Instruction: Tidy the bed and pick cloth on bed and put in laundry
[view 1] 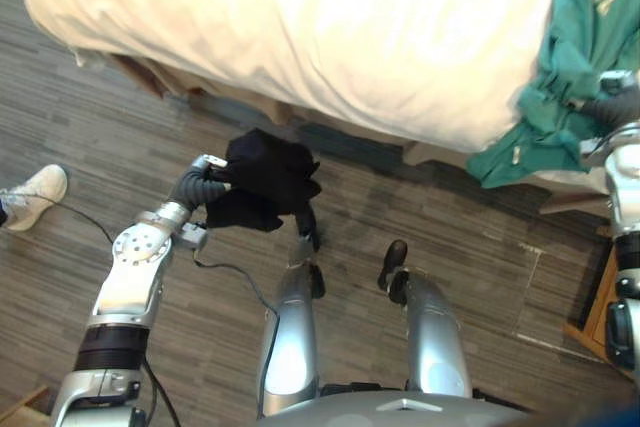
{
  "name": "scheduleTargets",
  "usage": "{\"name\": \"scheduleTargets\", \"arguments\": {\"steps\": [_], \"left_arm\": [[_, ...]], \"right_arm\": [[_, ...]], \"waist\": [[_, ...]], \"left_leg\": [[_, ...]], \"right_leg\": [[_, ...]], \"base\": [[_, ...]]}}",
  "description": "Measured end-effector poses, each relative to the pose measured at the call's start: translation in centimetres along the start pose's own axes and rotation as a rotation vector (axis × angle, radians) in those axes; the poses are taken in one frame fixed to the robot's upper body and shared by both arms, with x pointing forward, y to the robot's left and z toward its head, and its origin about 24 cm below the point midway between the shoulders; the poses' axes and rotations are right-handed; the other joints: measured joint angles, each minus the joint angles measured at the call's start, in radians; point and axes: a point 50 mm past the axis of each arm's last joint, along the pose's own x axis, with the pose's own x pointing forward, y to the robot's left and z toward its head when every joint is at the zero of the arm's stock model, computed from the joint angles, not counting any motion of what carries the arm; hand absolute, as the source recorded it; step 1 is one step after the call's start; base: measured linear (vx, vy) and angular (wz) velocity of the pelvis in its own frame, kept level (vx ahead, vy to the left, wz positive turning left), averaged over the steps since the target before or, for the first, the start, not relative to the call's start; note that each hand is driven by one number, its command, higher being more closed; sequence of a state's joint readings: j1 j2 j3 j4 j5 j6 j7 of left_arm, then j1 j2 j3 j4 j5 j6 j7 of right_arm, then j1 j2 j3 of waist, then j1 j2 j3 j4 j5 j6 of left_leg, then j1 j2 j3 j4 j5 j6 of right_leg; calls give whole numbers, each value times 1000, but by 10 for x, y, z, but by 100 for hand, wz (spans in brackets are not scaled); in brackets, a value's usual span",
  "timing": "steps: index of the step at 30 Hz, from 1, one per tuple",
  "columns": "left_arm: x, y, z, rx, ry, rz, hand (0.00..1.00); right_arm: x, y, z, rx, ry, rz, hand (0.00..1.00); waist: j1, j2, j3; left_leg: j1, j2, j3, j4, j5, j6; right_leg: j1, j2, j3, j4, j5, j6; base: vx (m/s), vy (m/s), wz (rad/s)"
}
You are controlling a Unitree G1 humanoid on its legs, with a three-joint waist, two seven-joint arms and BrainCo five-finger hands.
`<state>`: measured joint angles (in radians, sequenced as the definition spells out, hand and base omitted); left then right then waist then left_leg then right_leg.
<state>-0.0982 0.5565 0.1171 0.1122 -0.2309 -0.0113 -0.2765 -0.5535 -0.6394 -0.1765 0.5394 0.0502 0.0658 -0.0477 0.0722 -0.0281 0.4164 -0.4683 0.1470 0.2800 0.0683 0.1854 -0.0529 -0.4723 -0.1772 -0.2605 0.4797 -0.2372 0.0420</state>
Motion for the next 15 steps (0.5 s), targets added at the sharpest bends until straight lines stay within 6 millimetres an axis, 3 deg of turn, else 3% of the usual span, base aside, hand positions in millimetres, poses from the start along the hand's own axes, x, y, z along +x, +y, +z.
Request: {"name": "scheduleTargets", "arguments": {"steps": [6, 9, 11, 15], "left_arm": [[0, -11, -23, -166, 47, 96, 100], [-4, -23, -36, -275, 75, 147, 100], [-13, -41, -53, -352, 123, 160, 100], [-37, -72, -84, -457, 222, 186, 100]], "right_arm": [[-27, 39, -35, 227, 21, 51, 100], [-62, 76, -65, 435, 99, 77, 100], [-99, 107, -89, 569, 189, 124, 100], [-151, 126, -117, 756, 281, 158, 100]], "waist": [[-14, 1, -5], [-22, 0, -5], [-33, 8, -14], [-67, 35, -76]], "left_leg": [[68, 0, 10, -18, -4, -5], [137, 0, 27, -33, -9, -12], [201, 0, 57, -38, -22, -21], [296, -10, 111, -98, -30, -17]], "right_leg": [[65, 5, 4, -25, 0, 0], [124, 12, 21, -45, 2, 2], [177, 16, 48, -65, 5, 9], [229, 20, 87, -99, 10, 20]], "base": [[34, -13, -5], [65, -5, -18], [58, 6, -37], [75, 39, -38]]}}
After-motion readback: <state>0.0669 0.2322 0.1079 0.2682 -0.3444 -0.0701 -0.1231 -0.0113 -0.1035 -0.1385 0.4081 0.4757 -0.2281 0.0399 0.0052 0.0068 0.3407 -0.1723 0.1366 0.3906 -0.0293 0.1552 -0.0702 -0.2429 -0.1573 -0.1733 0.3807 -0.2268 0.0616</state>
